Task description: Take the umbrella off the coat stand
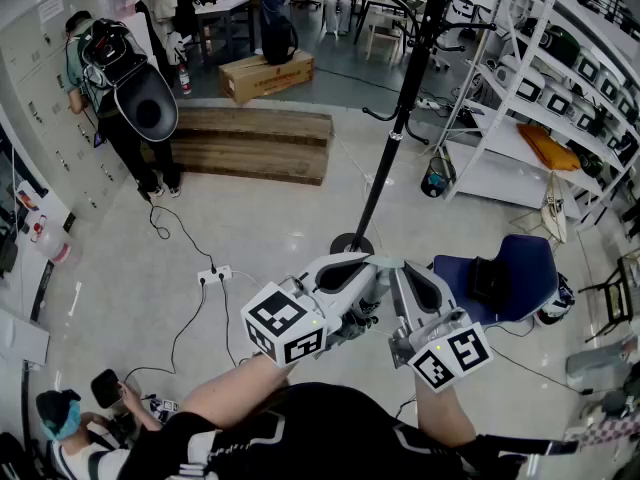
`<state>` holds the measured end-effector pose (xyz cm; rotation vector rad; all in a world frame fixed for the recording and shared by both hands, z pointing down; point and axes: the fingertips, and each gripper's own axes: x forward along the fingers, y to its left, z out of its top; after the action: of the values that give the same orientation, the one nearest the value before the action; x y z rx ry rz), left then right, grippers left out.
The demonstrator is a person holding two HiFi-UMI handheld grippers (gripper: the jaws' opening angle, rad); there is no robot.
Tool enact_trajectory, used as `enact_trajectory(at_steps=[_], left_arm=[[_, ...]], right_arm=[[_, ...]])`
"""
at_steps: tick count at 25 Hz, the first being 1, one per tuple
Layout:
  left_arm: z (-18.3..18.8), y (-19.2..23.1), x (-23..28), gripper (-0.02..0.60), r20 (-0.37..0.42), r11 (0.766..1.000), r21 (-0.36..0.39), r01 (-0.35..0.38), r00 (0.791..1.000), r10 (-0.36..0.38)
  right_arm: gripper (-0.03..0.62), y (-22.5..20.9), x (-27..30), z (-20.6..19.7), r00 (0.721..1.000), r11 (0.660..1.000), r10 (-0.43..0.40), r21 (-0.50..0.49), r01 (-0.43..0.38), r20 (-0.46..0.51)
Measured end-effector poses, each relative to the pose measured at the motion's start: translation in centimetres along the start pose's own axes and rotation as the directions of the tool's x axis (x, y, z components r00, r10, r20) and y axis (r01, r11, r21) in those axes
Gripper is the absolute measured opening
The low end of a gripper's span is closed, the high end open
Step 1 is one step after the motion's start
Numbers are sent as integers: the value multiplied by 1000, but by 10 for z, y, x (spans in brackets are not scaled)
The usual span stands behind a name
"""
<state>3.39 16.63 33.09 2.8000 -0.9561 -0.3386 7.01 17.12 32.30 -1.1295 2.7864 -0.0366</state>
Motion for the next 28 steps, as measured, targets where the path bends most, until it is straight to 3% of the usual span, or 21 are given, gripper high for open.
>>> enact_trajectory(at_steps=[7,17,28], left_arm=[[12,11,-8,11,19,1000,11,-18,1000,18],[11,21,-9,11,17,1000,-1,-15,1000,15],[17,40,-16,11,22,998,-22,64,998,-63]], right_arm=[[8,9,14,5,999,999,34,-16,-34,4],[8,7,23,2,1000,1000,16,5,-17,9],[8,12,45,-1,999,999,-47,23,47,18]])
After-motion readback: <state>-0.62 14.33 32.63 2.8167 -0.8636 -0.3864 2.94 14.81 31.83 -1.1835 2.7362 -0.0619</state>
